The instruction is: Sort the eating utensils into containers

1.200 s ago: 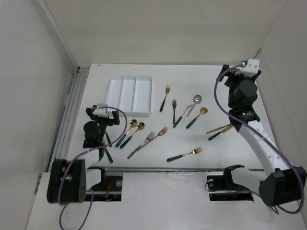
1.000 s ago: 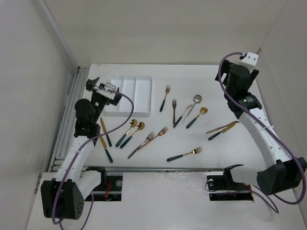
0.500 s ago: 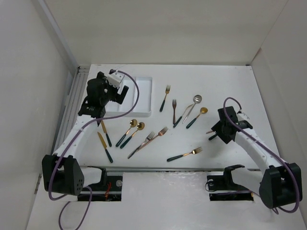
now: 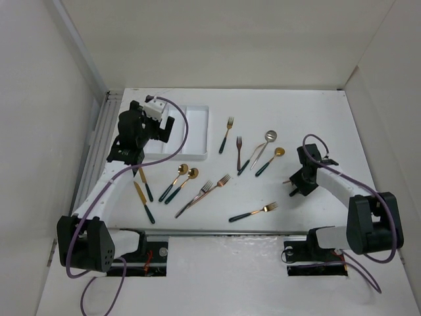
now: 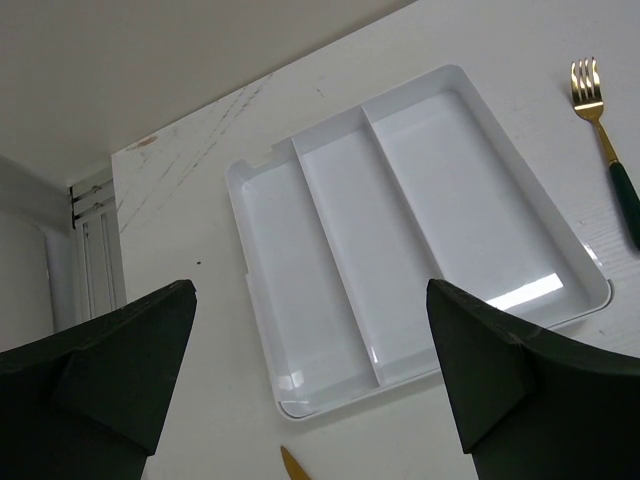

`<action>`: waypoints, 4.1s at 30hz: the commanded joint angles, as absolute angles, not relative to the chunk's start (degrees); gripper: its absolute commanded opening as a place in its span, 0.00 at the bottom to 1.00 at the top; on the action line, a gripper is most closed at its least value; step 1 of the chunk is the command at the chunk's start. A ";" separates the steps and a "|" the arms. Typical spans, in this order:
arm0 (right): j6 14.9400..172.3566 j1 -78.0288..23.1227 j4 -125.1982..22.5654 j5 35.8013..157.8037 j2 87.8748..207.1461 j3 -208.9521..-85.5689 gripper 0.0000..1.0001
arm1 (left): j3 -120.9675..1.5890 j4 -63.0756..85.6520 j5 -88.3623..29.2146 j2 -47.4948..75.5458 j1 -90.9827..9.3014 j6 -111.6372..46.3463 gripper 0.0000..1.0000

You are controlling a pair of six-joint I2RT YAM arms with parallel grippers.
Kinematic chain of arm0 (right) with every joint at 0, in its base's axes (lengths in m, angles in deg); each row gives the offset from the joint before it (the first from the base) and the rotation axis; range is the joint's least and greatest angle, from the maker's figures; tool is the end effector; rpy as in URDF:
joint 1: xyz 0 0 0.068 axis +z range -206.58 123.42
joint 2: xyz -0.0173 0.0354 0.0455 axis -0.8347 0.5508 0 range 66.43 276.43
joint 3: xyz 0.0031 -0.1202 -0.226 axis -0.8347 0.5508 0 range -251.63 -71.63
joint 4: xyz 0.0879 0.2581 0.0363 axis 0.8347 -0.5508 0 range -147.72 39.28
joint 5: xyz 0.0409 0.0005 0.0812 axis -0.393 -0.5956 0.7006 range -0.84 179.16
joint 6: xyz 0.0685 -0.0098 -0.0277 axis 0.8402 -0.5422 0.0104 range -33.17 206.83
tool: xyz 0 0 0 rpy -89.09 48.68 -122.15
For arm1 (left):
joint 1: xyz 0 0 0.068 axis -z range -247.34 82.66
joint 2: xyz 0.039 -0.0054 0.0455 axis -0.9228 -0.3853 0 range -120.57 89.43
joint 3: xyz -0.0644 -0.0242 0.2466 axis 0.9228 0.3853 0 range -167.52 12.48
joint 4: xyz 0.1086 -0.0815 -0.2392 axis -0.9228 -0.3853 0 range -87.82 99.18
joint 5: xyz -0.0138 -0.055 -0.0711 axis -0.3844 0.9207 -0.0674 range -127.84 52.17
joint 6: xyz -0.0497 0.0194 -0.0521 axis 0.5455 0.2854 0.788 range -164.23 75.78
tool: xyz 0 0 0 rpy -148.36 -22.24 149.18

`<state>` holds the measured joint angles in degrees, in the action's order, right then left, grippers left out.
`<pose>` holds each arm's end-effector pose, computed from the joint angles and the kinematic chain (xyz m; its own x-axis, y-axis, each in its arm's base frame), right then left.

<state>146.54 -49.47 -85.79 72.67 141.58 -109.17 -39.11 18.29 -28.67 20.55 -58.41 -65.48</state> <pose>0.2393 0.0120 0.1131 -0.5079 0.7709 -0.3844 0.8004 0.5873 0.1204 0.3256 -0.0612 0.3045 -0.0191 0.3654 -0.9307 0.3389 0.8781 0.3378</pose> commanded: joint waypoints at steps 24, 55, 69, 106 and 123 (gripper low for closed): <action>144.31 -47.10 -88.86 67.57 134.47 -116.61 0.00 | -38.76 18.95 -26.42 23.95 -58.29 -63.91 1.00; 100.63 -17.91 -33.67 114.03 146.67 -153.89 0.00 | -55.81 38.45 40.92 13.85 -58.99 -28.32 0.80; 105.46 -15.19 -27.61 110.96 149.13 -152.22 0.00 | -56.43 48.64 37.49 13.32 -55.47 -19.10 0.84; 108.10 -14.65 -25.50 107.97 152.64 -149.59 0.18 | -51.69 43.23 27.13 12.79 -56.97 -13.36 0.00; 112.32 -23.97 -25.50 104.80 152.12 -142.91 0.88 | -51.15 0.13 -14.54 5.85 -67.25 -56.79 0.00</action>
<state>111.35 -22.38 -28.46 105.22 154.09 -143.33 -51.72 3.49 -8.12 7.13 -65.76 -50.22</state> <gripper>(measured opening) 0.878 0.153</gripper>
